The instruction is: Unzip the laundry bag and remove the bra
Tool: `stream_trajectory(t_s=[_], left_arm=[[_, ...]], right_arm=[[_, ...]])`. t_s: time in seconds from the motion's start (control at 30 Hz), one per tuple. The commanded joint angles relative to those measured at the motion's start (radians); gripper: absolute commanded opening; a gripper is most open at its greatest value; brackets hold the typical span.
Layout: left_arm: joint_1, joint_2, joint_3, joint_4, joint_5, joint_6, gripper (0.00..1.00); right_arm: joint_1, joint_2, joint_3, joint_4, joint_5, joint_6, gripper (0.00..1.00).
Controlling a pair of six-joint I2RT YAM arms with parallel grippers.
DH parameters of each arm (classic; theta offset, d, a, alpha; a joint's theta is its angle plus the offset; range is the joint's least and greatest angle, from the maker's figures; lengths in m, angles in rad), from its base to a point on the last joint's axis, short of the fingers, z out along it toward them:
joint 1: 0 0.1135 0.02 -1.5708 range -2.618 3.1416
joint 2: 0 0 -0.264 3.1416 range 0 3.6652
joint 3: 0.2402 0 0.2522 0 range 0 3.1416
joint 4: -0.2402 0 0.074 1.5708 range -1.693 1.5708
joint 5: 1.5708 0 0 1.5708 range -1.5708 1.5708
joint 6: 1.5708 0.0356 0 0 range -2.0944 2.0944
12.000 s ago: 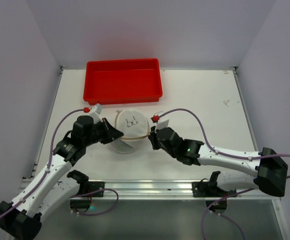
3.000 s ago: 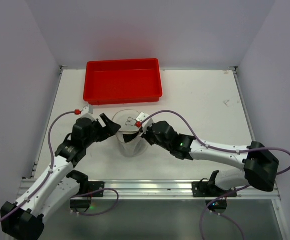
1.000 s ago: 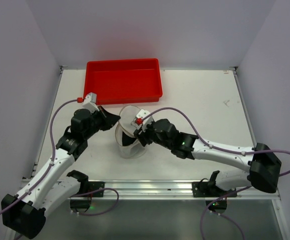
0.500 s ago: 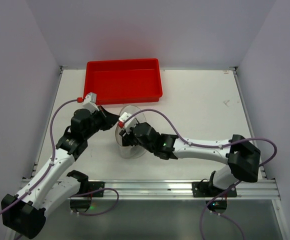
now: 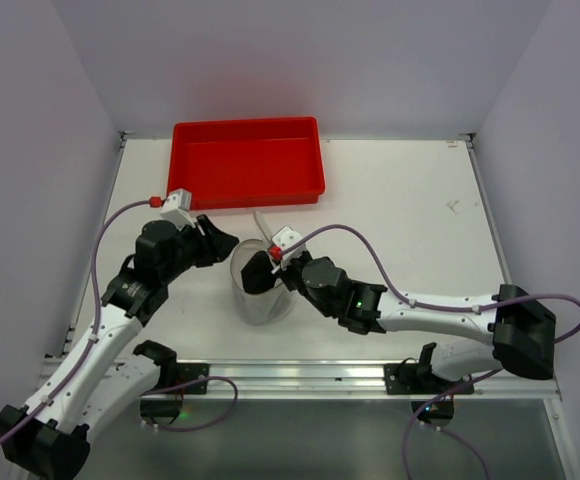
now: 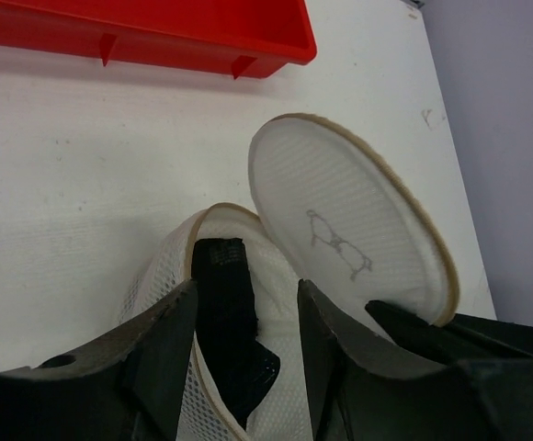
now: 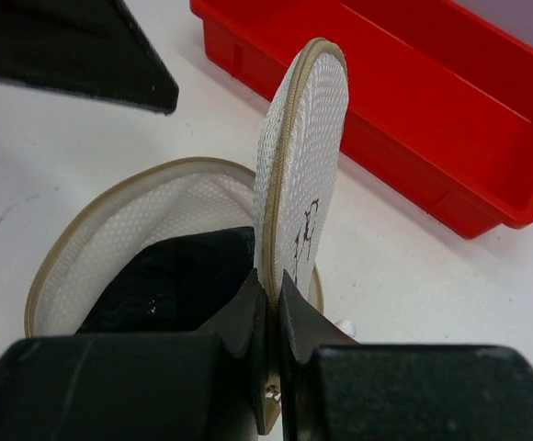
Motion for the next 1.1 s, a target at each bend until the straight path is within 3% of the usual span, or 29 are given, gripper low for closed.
stream_trajectory(t_s=[0.0, 0.2, 0.7, 0.8, 0.83, 0.9, 0.93, 1.07], left_arm=[[0.002, 0.016, 0.029, -0.052, 0.02, 0.073, 0.52], [0.002, 0.117, 0.02, -0.036, 0.144, 0.123, 0.55], [0.002, 0.236, 0.006, -0.061, 0.032, 0.191, 0.57], [0.002, 0.249, 0.009, -0.046, 0.035, 0.173, 0.46], [0.002, 0.243, -0.003, -0.026, 0.035, 0.159, 0.31], [0.002, 0.215, -0.014, 0.046, 0.06, 0.122, 0.14], [0.002, 0.201, -0.024, 0.077, 0.066, 0.107, 0.0], [0.002, 0.134, -0.026, 0.168, 0.052, 0.064, 0.0]], right_arm=[[0.0, -0.049, -0.006, 0.094, 0.004, -0.023, 0.0], [0.0, -0.062, -0.009, 0.088, 0.002, -0.038, 0.0], [0.0, -0.067, 0.008, 0.125, -0.022, -0.076, 0.0], [-0.001, -0.073, 0.002, 0.152, -0.038, -0.082, 0.0], [-0.003, -0.072, 0.003, 0.16, -0.041, -0.093, 0.0], [-0.012, -0.056, 0.026, 0.169, -0.036, -0.099, 0.0], [-0.026, -0.049, 0.035, 0.169, 0.017, -0.092, 0.0], [-0.077, -0.087, 0.008, 0.221, 0.112, -0.032, 0.0]])
